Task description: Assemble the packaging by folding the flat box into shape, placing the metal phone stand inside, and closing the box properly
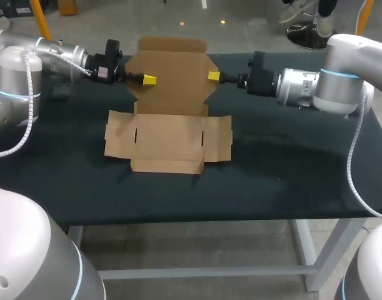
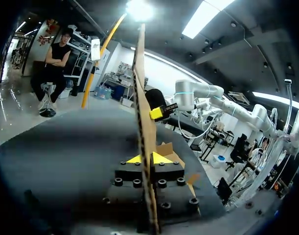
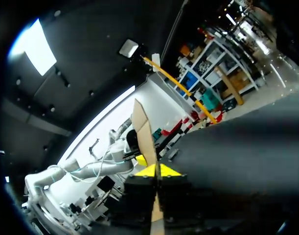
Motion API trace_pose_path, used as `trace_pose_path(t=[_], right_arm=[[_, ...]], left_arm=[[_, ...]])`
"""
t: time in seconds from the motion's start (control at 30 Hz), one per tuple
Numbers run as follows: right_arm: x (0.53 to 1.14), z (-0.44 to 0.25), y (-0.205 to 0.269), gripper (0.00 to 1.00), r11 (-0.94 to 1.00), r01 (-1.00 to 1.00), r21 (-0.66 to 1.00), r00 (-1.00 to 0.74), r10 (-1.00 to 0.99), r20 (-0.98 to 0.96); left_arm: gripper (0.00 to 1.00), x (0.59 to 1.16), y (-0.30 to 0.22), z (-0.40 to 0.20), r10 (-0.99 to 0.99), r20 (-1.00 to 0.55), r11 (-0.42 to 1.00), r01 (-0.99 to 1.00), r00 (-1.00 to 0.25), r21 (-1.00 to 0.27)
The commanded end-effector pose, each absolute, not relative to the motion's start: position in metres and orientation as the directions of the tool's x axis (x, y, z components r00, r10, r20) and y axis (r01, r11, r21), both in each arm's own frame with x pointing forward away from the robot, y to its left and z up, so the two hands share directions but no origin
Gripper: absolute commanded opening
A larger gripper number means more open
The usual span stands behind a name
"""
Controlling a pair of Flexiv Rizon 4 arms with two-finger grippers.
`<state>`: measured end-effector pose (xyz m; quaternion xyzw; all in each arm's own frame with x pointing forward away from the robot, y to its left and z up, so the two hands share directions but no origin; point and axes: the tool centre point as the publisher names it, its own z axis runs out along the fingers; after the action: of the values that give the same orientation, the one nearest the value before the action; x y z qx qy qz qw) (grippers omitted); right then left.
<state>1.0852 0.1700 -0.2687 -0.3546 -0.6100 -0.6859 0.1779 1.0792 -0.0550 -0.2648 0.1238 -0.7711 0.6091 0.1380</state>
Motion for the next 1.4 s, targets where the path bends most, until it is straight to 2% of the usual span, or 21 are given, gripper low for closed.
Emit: trace_pose_path(t=[0.03, 0.2, 0.3, 0.33, 0.37, 0.4, 0.6, 0.73, 0.83, 0.9, 0.93, 0.97, 1.13, 1.17, 1.23, 1.4], right_arm=[[1.087, -0.27, 0.172, 0.0, -0.193, 0.677, 0.71, -0.687, 0.179, 0.704], [1.087, -0.268, 0.172, 0.0, -0.192, 0.678, 0.709, -0.688, 0.173, 0.705], [1.087, -0.265, 0.17, 0.56, -0.182, 0.682, 0.709, -0.687, 0.176, 0.705], [1.087, -0.264, 0.169, 0.8, -0.178, 0.682, 0.71, -0.687, 0.178, 0.705], [1.086, -0.263, 0.169, 0.93, -0.176, 0.681, 0.711, -0.687, 0.181, 0.704], [1.085, -0.262, 0.167, 1.0, -0.172, 0.681, 0.712, -0.688, 0.185, 0.702], [1.077, -0.252, 0.158, 1.0, -0.136, 0.675, 0.726, -0.694, 0.219, 0.686], [1.066, -0.245, 0.15, 0.96, -0.105, 0.667, 0.738, -0.702, 0.246, 0.669], [1.057, -0.241, 0.144, 0.86, -0.078, 0.663, 0.744, -0.707, 0.26, 0.658], [1.05, -0.239, 0.139, 0.75, -0.055, 0.66, 0.749, -0.712, 0.271, 0.647], [1.046, -0.238, 0.137, 0.69, -0.046, 0.656, 0.753, -0.715, 0.281, 0.64], [1.042, -0.237, 0.134, 0.52, -0.038, 0.651, 0.758, -0.719, 0.292, 0.631], [1.021, -0.234, 0.123, 0.32, 0.0, 0.622, 0.783, -0.735, 0.345, 0.584], [1.017, -0.233, 0.121, 0.24, 0.002, 0.617, 0.787, -0.736, 0.354, 0.576], [1.01, -0.232, 0.115, 0.0, 0.003, 0.609, 0.793, -0.736, 0.376, 0.564], [0.993, -0.232, 0.104, 0.0, 0.021, 0.59, 0.807, -0.74, 0.414, 0.53]], left_arm=[[0.0, 1.084, -0.056, -0.266, 0.001, 0.365, 0.228, -0.355, -0.931, -0.906], [0.0, 1.084, -0.057, -0.265, 0.012, 0.359, 0.227, -0.348, -0.933, -0.91], [0.0, 1.084, -0.056, -0.264, 0.019, 0.354, 0.228, -0.341, -0.935, -0.912], [0.0, 1.084, -0.056, -0.264, 0.02, 0.352, 0.228, -0.339, -0.936, -0.913], [0.0, 1.084, -0.056, -0.264, 0.021, 0.349, 0.229, -0.335, -0.937, -0.914], [0.0, 1.085, -0.056, -0.263, 0.022, 0.346, 0.23, -0.332, -0.938, -0.915], [0.0, 1.089, -0.059, -0.259, 0.022, 0.33, 0.238, -0.315, -0.944, -0.919], [0.0, 1.093, -0.061, -0.256, 0.018, 0.322, 0.241, -0.308, -0.947, -0.92], [0.0, 1.095, -0.062, -0.253, 0.012, 0.315, 0.242, -0.303, -0.949, -0.922], [0.0, 1.097, -0.062, -0.251, 0.009, 0.311, 0.243, -0.3, -0.95, -0.922], [0.0, 1.098, -0.062, -0.25, 0.007, 0.31, 0.242, -0.299, -0.951, -0.923], [0.0, 1.099, -0.063, -0.249, 0.005, 0.308, 0.242, -0.298, -0.951, -0.924], [0.0, 1.103, -0.065, -0.242, 0.001, 0.298, 0.238, -0.289, -0.955, -0.927], [0.0, 1.104, -0.066, -0.241, -0.005, 0.293, 0.237, -0.286, -0.956, -0.928], [0.0, 1.105, -0.066, -0.239, -0.003, 0.291, 0.233, -0.283, -0.957, -0.93], [0.0, 1.107, -0.071, -0.233, -0.006, 0.277, 0.23, -0.271, -0.961, -0.935]])
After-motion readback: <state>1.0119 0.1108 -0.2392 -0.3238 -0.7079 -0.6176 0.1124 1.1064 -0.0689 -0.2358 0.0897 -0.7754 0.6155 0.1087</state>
